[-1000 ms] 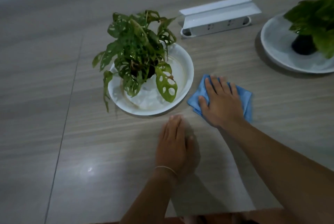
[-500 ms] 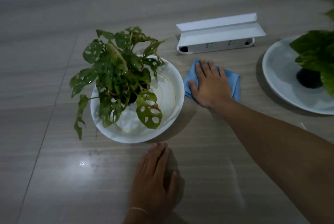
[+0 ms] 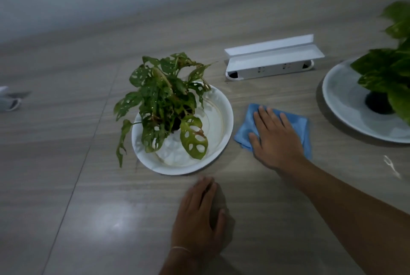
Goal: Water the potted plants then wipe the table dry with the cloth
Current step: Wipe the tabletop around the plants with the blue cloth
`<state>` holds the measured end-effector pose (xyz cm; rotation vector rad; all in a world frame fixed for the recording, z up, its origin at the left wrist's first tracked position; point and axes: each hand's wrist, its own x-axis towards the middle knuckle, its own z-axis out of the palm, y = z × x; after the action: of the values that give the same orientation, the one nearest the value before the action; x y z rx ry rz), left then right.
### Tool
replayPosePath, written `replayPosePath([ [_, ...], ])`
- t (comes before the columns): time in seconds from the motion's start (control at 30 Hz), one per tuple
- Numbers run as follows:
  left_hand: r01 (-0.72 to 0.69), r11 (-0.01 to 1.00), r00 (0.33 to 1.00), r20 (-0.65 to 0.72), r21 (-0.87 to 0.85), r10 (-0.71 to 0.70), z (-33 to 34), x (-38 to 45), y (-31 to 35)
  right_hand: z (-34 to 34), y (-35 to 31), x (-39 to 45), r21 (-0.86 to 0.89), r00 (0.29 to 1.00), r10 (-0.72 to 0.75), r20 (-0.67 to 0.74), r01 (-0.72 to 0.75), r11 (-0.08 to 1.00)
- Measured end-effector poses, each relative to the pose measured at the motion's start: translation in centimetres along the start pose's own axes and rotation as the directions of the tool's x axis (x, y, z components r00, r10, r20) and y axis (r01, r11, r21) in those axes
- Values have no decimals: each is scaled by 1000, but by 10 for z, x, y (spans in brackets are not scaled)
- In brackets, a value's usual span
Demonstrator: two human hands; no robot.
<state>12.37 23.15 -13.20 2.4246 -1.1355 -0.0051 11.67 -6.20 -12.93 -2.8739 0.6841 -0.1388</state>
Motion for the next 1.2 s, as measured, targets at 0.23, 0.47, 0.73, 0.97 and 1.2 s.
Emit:
replayPosePath([
  [0.23,-17,994,999,-38,-106,13,-2,-5,-1,0,-43,-127,-30,1000,24,-5,-24,999],
  [0.47,122,959,985,-86,-257,-149,-46,-62,-65,12,-118,-218,-64,999,19,29,-17,998],
  [0.73,272,962,962,-12,8,-272,-117,-88,-193,31,-205,-201,-113,991,-103,83,112,987],
  [0.97,464,884,855,-228,-62,-465,-130,-102,-239,56,-320,-157,-49,946,-295,138,304,952],
  [1.2,413,911,868,-301,-5,-395,-130,-98,-232,74,-387,-58,-12,948,-290,132,294,956],
])
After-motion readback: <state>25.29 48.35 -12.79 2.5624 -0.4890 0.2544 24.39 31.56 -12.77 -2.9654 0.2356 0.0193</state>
